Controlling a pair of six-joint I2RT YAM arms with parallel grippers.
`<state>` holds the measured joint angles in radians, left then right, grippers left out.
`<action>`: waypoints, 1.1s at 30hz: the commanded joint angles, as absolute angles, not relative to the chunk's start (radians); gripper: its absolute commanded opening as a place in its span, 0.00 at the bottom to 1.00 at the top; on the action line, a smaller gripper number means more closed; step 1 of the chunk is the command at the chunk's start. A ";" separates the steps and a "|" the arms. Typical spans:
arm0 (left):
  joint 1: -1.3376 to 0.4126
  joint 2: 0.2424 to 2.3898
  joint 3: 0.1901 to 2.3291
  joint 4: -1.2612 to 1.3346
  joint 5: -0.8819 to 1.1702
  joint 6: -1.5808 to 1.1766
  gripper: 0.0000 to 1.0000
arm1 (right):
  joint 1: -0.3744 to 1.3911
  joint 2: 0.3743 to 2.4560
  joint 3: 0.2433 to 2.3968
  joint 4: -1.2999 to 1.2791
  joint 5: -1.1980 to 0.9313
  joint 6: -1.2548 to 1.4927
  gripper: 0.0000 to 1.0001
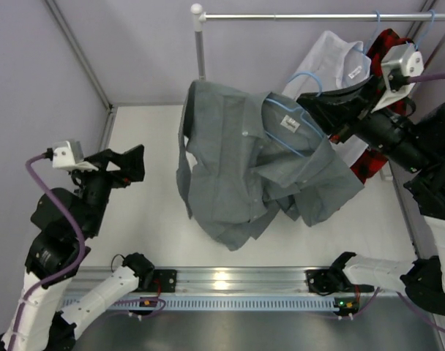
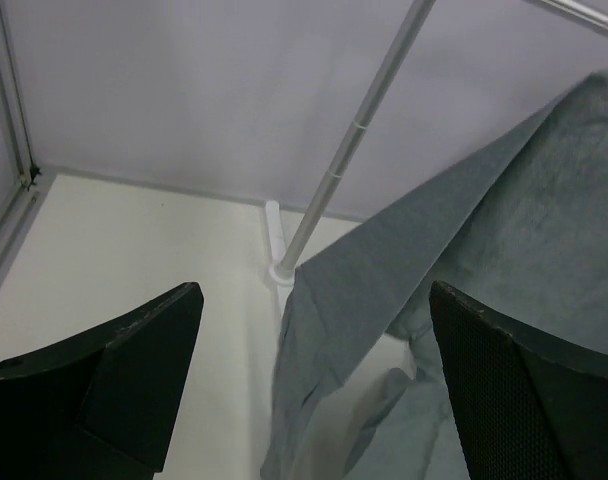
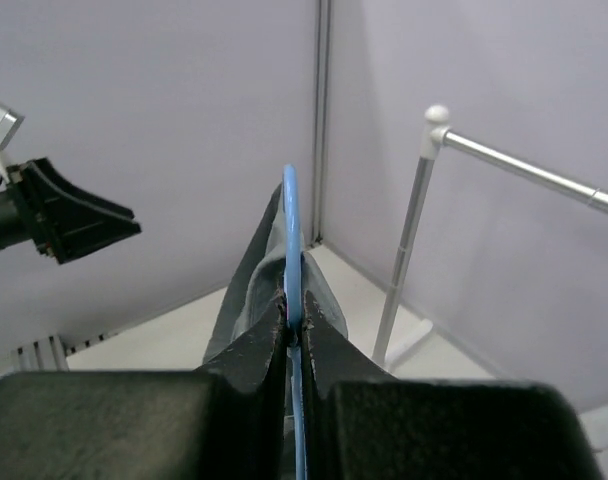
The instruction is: Place the shirt on the hanger
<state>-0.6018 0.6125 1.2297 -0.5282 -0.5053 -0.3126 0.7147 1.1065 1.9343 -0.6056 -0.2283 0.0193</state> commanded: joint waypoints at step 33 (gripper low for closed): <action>-0.600 0.391 0.770 -0.555 -0.388 -0.219 0.98 | 0.640 1.509 2.227 -0.528 0.158 -0.084 0.00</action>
<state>-0.6022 0.3965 0.7773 -0.5945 -0.3744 -0.2104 0.6891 1.4776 2.1304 -0.6064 0.1474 -0.0868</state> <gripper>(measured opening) 0.983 0.018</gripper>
